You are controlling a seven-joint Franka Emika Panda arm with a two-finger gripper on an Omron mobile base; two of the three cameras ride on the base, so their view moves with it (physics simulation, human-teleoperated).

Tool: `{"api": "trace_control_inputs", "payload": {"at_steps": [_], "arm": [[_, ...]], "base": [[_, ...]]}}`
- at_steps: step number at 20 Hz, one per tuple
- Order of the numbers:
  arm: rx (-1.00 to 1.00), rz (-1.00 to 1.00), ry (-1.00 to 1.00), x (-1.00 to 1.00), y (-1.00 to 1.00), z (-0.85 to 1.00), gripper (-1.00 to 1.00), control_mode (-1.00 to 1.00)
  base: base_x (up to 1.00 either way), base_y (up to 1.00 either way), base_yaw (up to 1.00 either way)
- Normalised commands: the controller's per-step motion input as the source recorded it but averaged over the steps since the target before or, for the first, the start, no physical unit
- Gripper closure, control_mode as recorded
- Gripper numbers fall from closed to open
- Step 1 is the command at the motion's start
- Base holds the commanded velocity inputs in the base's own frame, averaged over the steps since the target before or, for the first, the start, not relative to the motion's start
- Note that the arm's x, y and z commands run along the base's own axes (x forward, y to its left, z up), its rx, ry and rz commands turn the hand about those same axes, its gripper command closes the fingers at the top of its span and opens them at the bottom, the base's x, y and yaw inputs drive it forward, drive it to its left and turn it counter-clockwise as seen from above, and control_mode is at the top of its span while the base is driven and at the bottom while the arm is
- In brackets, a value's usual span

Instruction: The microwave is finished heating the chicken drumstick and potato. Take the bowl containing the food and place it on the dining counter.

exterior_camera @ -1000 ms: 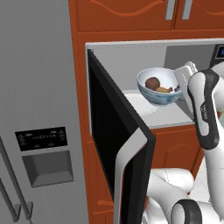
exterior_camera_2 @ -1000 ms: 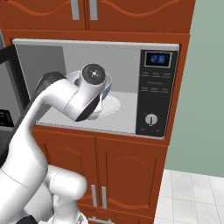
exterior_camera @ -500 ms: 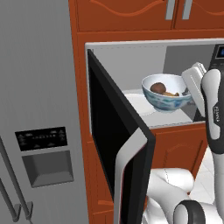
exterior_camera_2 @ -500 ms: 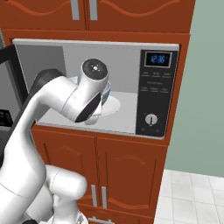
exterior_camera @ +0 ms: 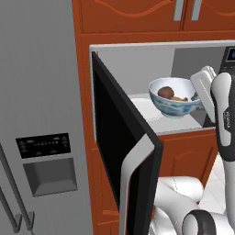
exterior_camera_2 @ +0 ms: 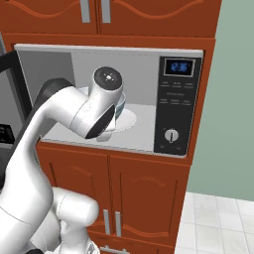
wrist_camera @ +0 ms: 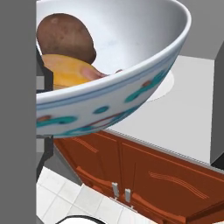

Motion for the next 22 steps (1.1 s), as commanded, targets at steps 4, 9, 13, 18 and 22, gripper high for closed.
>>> {"api": "trace_control_inputs", "payload": {"at_steps": [4, 9, 13, 18, 22], "arm": [[0.0, 0.0, 0.0, 0.0, -0.06, 0.0, 1.0, 1.0], [0.0, 0.0, 0.0, 0.0, 0.0, 0.0, 1.0, 1.0], [0.0, 0.0, 0.0, 0.0, 0.0, 0.0, 1.0, 1.0], [0.0, 0.0, 0.0, 0.0, 0.0, 0.0, 1.0, 1.0], [0.0, 0.0, 0.0, 0.0, 0.0, 0.0, 1.0, 1.0]], "base": [[-0.03, -0.26, 0.0], [-0.31, -0.8, 0.0], [-0.48, -1.0, 0.0], [-0.76, -0.58, 0.51], [-0.65, -0.17, 0.97]]}}
